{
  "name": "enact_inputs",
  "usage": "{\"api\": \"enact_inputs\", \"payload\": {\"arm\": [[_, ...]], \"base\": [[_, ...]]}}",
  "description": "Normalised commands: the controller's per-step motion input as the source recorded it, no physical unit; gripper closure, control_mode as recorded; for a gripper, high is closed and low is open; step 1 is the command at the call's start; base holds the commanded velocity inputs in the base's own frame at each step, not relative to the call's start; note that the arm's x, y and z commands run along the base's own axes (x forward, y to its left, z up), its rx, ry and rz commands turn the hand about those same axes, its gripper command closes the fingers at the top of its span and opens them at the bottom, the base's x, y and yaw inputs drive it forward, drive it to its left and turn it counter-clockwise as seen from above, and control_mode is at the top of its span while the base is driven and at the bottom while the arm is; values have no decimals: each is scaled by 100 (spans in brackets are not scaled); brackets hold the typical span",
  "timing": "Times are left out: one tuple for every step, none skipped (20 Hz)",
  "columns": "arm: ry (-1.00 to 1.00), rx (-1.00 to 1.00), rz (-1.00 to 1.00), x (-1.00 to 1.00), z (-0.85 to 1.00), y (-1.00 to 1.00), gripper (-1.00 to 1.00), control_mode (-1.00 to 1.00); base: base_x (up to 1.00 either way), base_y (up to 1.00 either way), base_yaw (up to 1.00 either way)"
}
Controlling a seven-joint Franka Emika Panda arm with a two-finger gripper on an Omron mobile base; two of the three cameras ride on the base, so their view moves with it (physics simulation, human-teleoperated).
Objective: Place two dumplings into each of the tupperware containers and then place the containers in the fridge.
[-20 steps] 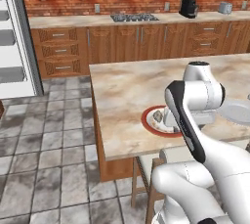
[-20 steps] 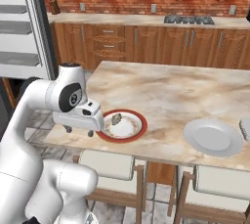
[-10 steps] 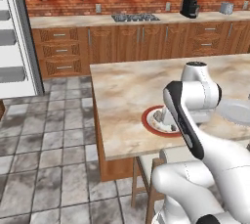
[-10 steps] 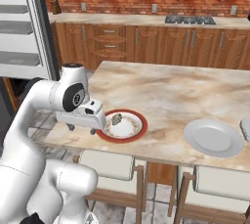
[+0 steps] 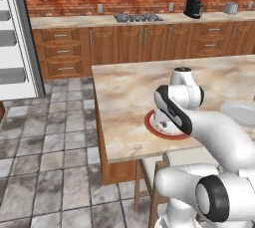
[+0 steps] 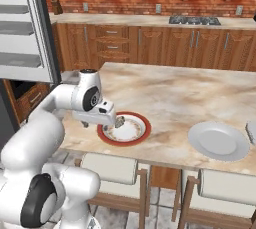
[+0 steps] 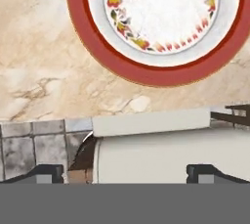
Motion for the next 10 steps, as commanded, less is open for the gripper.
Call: {"api": "enact_inputs", "payload": {"arm": [[3, 0, 0, 100, -61, 0, -100, -100], [3, 0, 0, 100, -75, 0, -100, -100], [0, 0, 0, 100, -70, 0, -100, -100], [0, 0, 1, 100, -55, 0, -100, -100], [0, 0, 0, 100, -35, 0, -100, -100], [0, 0, 0, 100, -17, -3, -100, -100], [-13, 0, 0, 100, 0, -4, -100, -100], [-15, 0, 0, 100, 0, -1, -100, -100], [-13, 0, 0, 100, -1, -1, -100, -100], [-13, 0, 0, 100, 0, -7, -100, -100]], "base": [[0, 0, 0], [0, 0, 0], [0, 0, 0], [0, 0, 0], [0, 0, 0], [0, 0, 0], [0, 0, 0], [0, 0, 0], [0, 0, 0], [0, 0, 0]]}}
